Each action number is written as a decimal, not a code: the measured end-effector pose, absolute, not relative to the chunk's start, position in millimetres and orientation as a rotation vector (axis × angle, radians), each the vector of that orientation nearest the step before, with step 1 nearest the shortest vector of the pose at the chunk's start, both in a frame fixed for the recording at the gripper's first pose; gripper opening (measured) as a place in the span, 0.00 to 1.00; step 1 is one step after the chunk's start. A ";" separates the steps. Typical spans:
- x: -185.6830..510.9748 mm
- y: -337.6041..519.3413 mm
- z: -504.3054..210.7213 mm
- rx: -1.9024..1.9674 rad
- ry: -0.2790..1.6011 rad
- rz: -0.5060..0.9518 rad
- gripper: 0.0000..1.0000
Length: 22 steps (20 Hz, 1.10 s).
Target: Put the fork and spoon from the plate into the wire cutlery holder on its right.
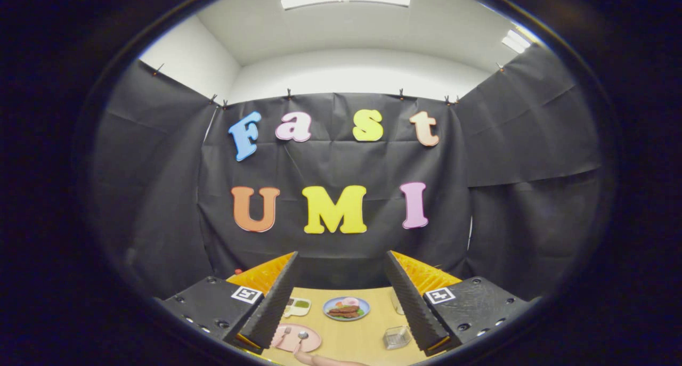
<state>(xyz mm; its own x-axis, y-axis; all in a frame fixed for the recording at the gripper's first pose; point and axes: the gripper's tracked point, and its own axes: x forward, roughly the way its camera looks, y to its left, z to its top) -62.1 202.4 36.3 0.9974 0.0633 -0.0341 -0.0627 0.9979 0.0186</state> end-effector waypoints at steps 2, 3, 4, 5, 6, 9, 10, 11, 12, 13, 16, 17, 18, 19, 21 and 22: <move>-59.2 207.7 34.0 0.006 0.040 0.063 0.95; -56.6 210.1 32.3 -0.001 0.043 0.062 0.95; -54.3 212.8 29.2 -0.007 0.048 0.063 0.95; -52.1 215.6 22.9 -0.010 0.058 0.064 0.95; -49.3 220.2 15.8 -0.014 0.074 0.072 0.95; -37.7 228.0 -13.7 -0.029 0.133 0.074 0.95; -33.7 232.2 -24.7 -0.032 0.152 0.075 0.95; -29.6 235.0 -38.3 -0.038 0.176 0.073 0.95; -25.2 239.6 -54.5 -0.043 0.209 0.076 0.95; -20.5 245.5 -71.8 -0.047 0.241 0.083 0.95; -7.8 256.7 -117.9 -0.054 0.333 0.090 0.95; -4.1 259.7 -134.1 -0.058 0.366 0.088 0.95; 0.3 265.1 -150.1 -0.064 0.392 0.092 0.96; 5.3 269.8 -166.1 -0.082 0.421 0.092 0.95; 10.6 274.6 -203.9 -0.114 0.491 0.085 0.95; 10.9 279.5 -222.7 -0.124 0.526 0.090 0.95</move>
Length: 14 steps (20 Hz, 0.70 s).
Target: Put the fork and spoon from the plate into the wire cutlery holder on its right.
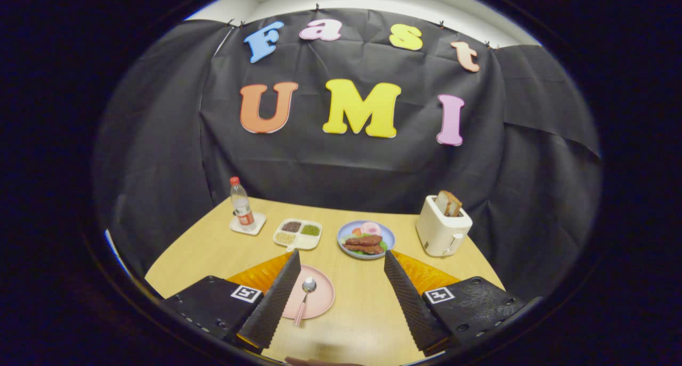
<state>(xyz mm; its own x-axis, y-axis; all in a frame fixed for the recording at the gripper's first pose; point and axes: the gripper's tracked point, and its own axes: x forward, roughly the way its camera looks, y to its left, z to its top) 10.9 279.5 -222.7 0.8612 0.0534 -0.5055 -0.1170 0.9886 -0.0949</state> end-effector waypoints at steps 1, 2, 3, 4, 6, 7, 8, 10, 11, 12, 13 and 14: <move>12.6 281.1 -240.3 -0.135 0.562 0.087 0.95; 13.4 285.0 -257.5 -0.137 0.599 0.091 0.95; 12.8 291.2 -275.4 -0.133 0.637 0.102 0.95; 13.5 297.5 -292.3 -0.132 0.674 0.110 0.95; 11.7 310.1 -325.2 -0.134 0.756 0.122 0.95; 9.9 313.3 -339.0 -0.132 0.784 0.127 0.95; 10.6 317.2 -351.0 -0.140 0.813 0.128 0.95; 8.6 327.0 -370.9 -0.159 0.852 0.135 0.94; 10.7 331.0 -380.6 -0.173 0.863 0.141 0.94; 12.1 333.6 -389.0 -0.185 0.880 0.143 0.92; 12.2 335.0 -399.1 -0.184 0.902 0.142 0.92; 14.2 336.2 -407.9 -0.177 0.922 0.138 0.89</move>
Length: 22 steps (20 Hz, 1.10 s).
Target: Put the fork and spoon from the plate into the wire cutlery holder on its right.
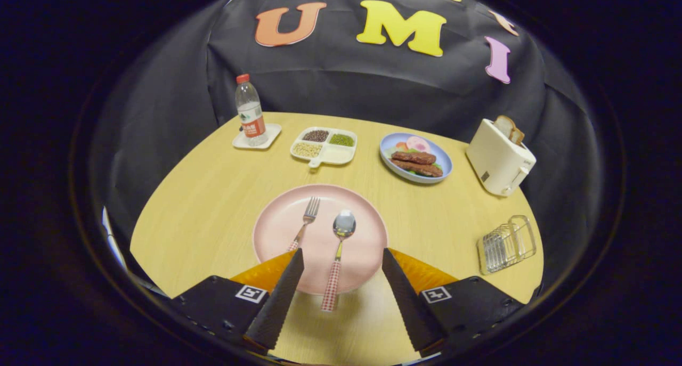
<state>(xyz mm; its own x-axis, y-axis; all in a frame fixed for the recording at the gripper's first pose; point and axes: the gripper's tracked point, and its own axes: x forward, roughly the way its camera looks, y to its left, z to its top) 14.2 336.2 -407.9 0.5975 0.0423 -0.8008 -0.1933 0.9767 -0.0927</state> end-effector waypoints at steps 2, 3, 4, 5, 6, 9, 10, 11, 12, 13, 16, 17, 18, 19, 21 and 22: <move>17.1 336.9 -423.3 -0.159 0.966 0.123 0.83; 15.5 335.7 -429.5 -0.153 0.986 0.111 0.79; 16.7 337.3 -434.9 -0.141 1.006 0.106 0.74; 17.4 338.7 -444.9 -0.134 1.030 0.104 0.69; 18.2 339.7 -450.2 -0.124 1.051 0.098 0.64; 13.6 345.9 -462.1 -0.083 1.103 0.093 0.56; 14.6 346.8 -464.6 -0.074 1.114 0.086 0.56; 14.6 345.8 -467.4 -0.068 1.125 0.078 0.56; 18.2 343.4 -472.3 -0.069 1.136 0.059 0.56; 17.6 341.8 -473.4 -0.060 1.140 0.042 0.47; 19.2 345.3 -480.6 -0.032 1.154 0.040 0.40; 15.4 339.9 -483.4 -0.052 1.162 0.018 0.31; 18.3 341.0 -484.7 -0.054 1.162 0.010 0.22; 16.5 340.6 -482.8 -0.051 1.164 0.001 0.12; 17.0 340.8 -482.5 -0.050 1.166 -0.003 0.11; 12.9 337.1 -481.2 -0.069 1.175 -0.024 0.11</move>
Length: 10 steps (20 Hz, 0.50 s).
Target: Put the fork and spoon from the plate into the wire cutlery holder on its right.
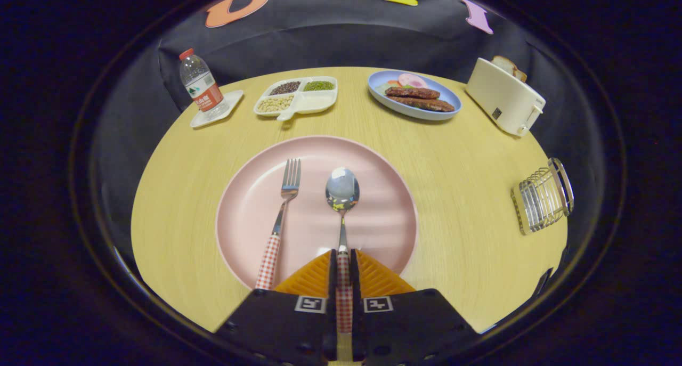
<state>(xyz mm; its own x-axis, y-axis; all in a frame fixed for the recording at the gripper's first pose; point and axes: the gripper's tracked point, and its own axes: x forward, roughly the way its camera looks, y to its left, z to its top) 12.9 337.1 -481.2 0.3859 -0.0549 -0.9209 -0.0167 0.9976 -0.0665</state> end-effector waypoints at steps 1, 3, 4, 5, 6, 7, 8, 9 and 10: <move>16.4 337.3 -483.4 -0.075 1.174 -0.024 0.08; 16.1 336.8 -478.5 -0.083 1.172 -0.018 0.08; 16.9 337.3 -473.2 -0.077 1.160 -0.010 0.08; 15.9 335.3 -467.0 -0.075 1.148 -0.008 0.08; 15.0 333.9 -459.2 -0.070 1.141 -0.006 0.08; 13.2 333.2 -451.9 -0.058 1.134 -0.001 0.08; 13.2 329.7 -441.8 -0.054 1.125 -0.001 0.08; 13.4 325.9 -432.0 -0.051 1.111 0.000 0.08; 14.0 320.9 -421.4 -0.050 1.097 -0.002 0.08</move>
